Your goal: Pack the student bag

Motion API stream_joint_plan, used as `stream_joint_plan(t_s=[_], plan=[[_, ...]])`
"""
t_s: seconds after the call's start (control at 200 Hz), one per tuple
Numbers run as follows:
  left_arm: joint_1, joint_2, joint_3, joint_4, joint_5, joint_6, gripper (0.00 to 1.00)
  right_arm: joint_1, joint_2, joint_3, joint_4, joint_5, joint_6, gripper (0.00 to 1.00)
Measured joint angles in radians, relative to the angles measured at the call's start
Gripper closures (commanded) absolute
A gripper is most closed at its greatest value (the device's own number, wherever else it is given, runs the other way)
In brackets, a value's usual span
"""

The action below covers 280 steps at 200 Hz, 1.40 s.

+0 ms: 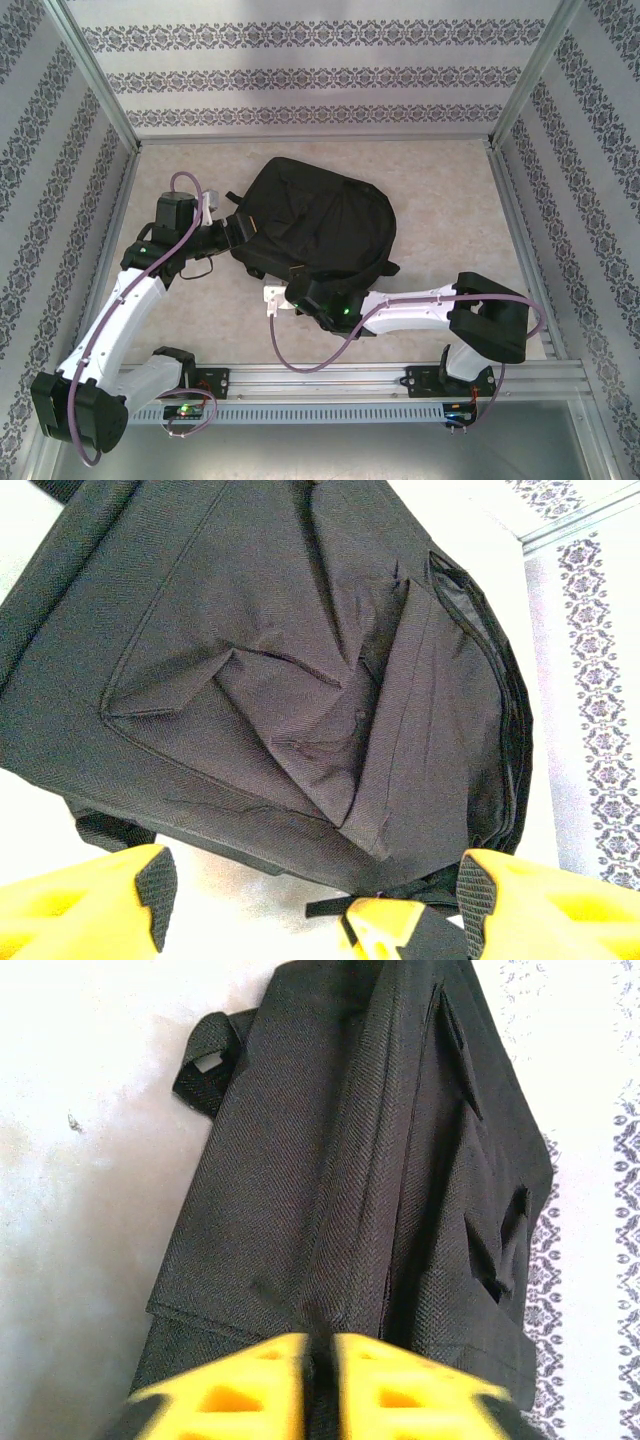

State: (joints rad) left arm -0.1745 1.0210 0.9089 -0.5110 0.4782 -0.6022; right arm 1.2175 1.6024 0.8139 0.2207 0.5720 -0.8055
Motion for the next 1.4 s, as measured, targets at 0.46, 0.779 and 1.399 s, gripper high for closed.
stream_joint_plan(t_s=[0.46, 0.779, 1.399], plan=[[0.001, -0.002, -0.023, 0.028, 0.023, -0.038, 0.3, -0.066, -0.215, -0.116, 0.035, -0.087, 0.229, 1.0], [-0.003, -0.017, -0.188, 0.147, 0.076, -0.221, 0.25, -0.148, -0.36, -0.272, 0.145, -0.172, 0.586, 1.0], [-0.055, 0.016, -0.173, 0.192, 0.037, -0.254, 0.25, -0.288, -0.605, -0.171, -0.177, -0.257, 1.046, 0.62]])
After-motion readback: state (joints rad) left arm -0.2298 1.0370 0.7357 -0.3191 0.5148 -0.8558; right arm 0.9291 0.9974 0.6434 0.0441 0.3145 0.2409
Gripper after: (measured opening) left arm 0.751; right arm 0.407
